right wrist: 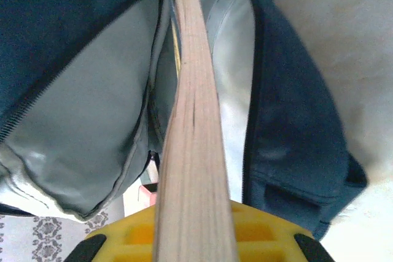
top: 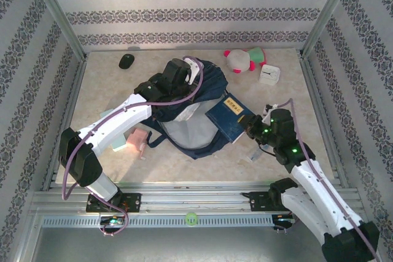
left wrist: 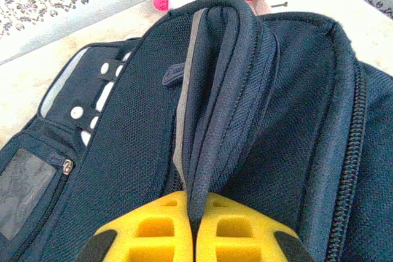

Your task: Pack books, pencil case, and school supplies into a backpack

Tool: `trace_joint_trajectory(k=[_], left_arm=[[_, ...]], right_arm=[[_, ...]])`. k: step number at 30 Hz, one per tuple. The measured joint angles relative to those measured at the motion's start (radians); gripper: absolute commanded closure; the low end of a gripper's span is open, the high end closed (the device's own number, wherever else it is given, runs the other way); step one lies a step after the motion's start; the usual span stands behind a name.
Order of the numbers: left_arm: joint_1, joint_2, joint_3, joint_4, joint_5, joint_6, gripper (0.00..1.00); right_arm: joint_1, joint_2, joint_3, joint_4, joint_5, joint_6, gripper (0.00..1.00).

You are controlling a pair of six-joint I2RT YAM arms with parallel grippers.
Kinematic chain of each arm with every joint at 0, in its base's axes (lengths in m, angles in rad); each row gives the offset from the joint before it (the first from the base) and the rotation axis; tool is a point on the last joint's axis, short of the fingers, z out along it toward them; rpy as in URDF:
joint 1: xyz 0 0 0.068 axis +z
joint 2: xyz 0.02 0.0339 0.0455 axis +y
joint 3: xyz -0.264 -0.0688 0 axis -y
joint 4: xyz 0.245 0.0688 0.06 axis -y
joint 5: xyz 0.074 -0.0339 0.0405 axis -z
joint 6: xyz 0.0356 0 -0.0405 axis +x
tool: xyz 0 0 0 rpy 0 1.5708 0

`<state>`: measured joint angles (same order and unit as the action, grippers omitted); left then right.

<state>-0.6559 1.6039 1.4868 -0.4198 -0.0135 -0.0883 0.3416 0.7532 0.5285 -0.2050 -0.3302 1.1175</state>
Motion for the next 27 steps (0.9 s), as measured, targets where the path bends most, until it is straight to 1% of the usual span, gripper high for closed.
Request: trace_joint_trajectory(k=[5, 12, 15, 19, 23, 27], left_arm=[[0.004, 0.021, 0.019, 0.0, 0.023, -0.009, 1.0], [0.005, 0.022, 0.021, 0.001, 0.045, -0.02, 1.0], [0.011, 0.022, 0.021, 0.008, 0.059, -0.028, 1.0], [0.021, 0.022, 0.021, 0.01, 0.076, -0.035, 1.0], [0.023, 0.022, 0.021, 0.011, 0.088, -0.037, 1.0], [0.025, 0.021, 0.021, 0.021, 0.108, -0.045, 1.0]], right_arm=[[0.161, 0.141, -0.06, 0.227, 0.095, 0.087, 1.0], [0.299, 0.408, -0.052, 0.531, 0.251, 0.141, 1.0], [0.327, 0.531, -0.013, 0.622, 0.309, 0.15, 1.0], [0.335, 0.658, 0.035, 0.755, 0.38, 0.172, 1.0], [0.335, 0.707, 0.045, 0.843, 0.429, 0.187, 1.0], [0.318, 0.953, 0.174, 0.995, 0.458, 0.229, 1.0]])
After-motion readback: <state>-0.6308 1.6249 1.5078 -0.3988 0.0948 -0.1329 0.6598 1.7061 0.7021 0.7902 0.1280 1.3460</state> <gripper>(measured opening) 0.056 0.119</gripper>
